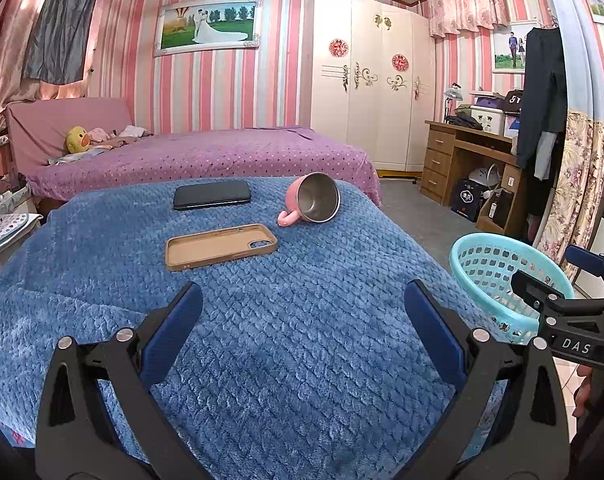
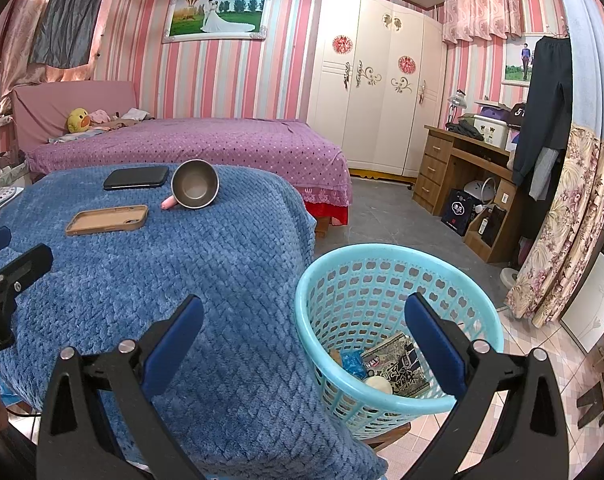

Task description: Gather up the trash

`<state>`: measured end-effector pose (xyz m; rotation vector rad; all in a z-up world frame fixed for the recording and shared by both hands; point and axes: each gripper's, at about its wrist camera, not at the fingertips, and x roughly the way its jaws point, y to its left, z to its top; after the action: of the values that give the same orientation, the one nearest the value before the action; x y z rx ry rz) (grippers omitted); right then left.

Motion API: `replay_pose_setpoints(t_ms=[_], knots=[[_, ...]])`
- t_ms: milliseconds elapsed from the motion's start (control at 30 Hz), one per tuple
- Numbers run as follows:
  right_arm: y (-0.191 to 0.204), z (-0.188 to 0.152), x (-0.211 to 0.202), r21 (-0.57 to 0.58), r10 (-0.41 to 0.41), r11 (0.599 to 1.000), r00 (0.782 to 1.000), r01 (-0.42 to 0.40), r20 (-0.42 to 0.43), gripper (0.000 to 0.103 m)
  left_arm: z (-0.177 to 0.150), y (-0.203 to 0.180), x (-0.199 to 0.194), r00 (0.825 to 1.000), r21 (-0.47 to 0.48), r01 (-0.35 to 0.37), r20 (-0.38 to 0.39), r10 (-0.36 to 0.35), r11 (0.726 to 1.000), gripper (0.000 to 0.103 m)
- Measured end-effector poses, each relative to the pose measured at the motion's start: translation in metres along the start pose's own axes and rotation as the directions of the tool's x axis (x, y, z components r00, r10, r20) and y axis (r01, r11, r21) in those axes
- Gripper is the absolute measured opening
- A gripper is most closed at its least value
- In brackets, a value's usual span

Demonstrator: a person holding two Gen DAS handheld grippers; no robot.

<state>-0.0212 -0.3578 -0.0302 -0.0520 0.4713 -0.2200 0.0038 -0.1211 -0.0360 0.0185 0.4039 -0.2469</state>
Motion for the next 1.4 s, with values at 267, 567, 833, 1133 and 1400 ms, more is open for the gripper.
replay_pose_setpoints(t_ms=[267, 567, 833, 1133, 1400], knots=[[-0.0006, -0.0036, 0.0017, -0.001, 0.003, 1.0, 1.0, -0.003, -0.002, 0.098, -0.0003, 0.001, 0.0001, 1.0, -0.006, -0.003, -0.001, 0.003, 1.0, 0.098], [-0.0015, -0.006, 0.0022, 0.0, 0.001, 1.0, 1.0, -0.001, -0.006, 0.098, 0.0009, 0.0019, 0.0007, 1.0, -0.01, -0.006, -0.007, 0.006, 1.0, 0.098], [-0.0031, -0.0043, -0.0001, 0.002, 0.005, 1.0, 1.0, -0.005, -0.005, 0.098, 0.0011, 0.0014, 0.0016, 1.0, -0.007, -0.01, -0.008, 0.01, 1.0, 0.098], [-0.0023, -0.0035, 0.0004, 0.0, 0.005, 1.0, 1.0, -0.005, -0.006, 0.098, 0.0009, 0.0012, 0.0021, 1.0, -0.007, -0.011, -0.009, 0.011, 1.0, 0.098], [-0.0023, -0.0034, 0.0004, 0.0, 0.005, 1.0, 1.0, -0.005, -0.006, 0.098, 0.0005, 0.0009, 0.0024, 1.0, -0.007, -0.011, -0.008, 0.011, 1.0, 0.098]])
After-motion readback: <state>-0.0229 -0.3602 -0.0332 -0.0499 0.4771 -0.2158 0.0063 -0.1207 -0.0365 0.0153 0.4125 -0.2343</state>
